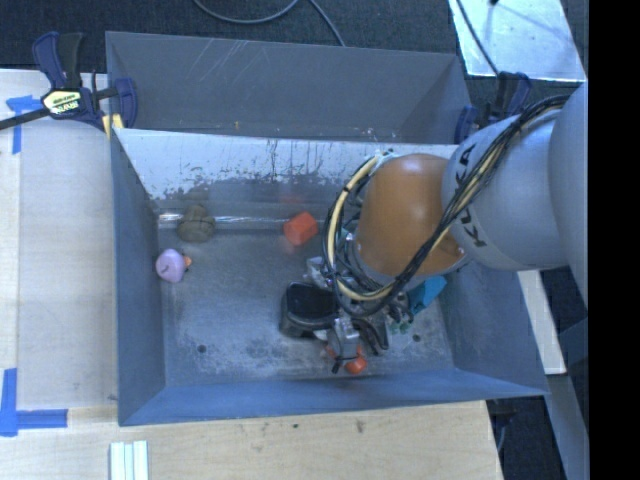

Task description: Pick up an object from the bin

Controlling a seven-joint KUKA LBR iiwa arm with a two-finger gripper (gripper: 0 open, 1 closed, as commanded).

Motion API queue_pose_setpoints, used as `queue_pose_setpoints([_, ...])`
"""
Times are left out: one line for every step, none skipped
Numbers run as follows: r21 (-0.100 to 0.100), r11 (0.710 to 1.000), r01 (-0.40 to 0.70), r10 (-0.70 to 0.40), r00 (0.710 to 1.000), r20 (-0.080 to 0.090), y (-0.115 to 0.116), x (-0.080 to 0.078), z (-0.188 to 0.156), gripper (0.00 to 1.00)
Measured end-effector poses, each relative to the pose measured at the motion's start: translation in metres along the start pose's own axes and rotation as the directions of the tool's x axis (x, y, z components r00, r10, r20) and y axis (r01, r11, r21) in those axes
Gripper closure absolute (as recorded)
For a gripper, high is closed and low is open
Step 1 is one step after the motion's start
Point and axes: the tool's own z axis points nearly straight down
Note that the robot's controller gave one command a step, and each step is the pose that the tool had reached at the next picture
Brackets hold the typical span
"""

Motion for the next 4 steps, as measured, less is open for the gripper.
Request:
queue_pose_setpoints([0.005, 0.977, 0.214, -0.214, 0.977, 0.010, -0.0008, 0.0033, 0.0098, 1.00])
queue_pose_setpoints([0.006, 0.962, 0.274, -0.274, 0.961, 0.016, -0.0008, 0.0044, 0.0045, 1.00])
queue_pose_setpoints([0.006, 0.962, 0.274, -0.274, 0.962, 0.016, -0.0008, 0.0044, 0.0045, 1.00])
queue_pose_setpoints([0.008, 0.812, 0.584, -0.584, 0.812, 0.011, 0.0011, -0.0034, 0.0041, 1.00])
